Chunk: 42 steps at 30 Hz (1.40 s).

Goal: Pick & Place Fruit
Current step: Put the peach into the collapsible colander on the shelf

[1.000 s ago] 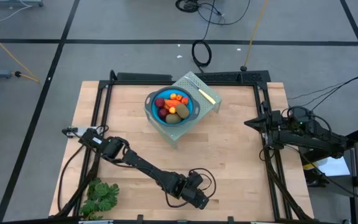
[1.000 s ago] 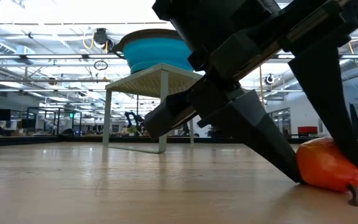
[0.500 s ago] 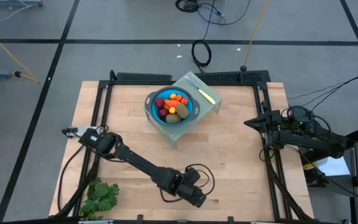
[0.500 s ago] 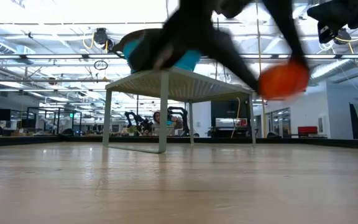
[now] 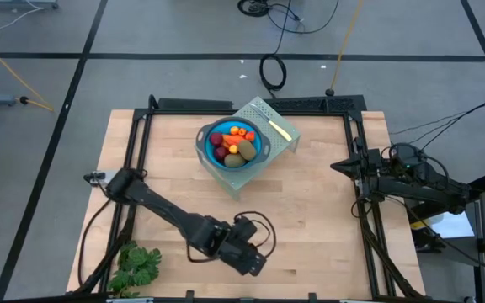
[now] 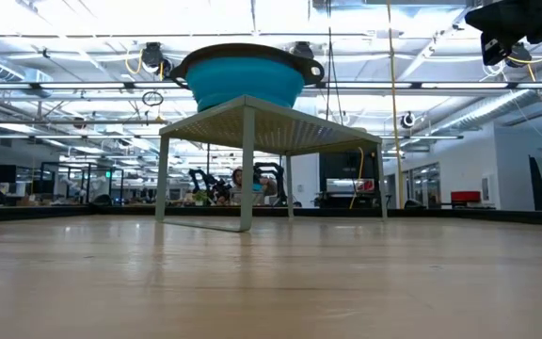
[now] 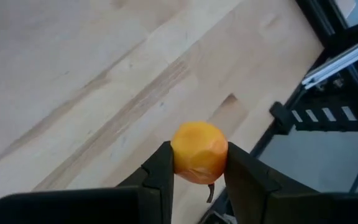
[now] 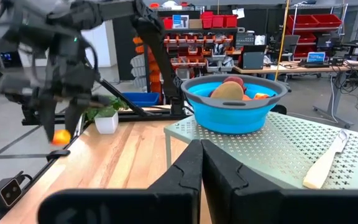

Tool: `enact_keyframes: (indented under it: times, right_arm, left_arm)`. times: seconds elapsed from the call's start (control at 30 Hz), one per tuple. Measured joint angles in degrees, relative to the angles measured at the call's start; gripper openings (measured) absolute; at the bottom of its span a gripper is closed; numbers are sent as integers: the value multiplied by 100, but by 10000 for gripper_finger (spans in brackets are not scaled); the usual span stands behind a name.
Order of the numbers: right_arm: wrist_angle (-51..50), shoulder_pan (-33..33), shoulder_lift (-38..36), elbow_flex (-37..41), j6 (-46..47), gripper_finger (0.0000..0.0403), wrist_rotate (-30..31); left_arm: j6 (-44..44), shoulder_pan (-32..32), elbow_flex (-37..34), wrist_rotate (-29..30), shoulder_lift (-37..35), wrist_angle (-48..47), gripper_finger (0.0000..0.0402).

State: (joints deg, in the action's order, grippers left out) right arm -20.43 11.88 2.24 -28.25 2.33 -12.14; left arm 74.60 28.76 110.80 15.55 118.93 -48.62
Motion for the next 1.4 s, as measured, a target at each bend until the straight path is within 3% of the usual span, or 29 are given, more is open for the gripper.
enact_keyframes:
  times: [0.53, 1.0, 1.4]
  right_arm:
    - [0, 0, 1, 0, -126, 0, 2]
    - [0, -1, -2, 0, -164, 0, 2]
    - [-1, 1, 0, 0, -324, 0, 4]
  left_arm:
    - [17, -2, 4, 94, -991, -894, 108]
    - [-171, -24, 4, 108, -1099, -883, 108]
    - [-3409, 253, 4, 1743, -1099, -632, 108]
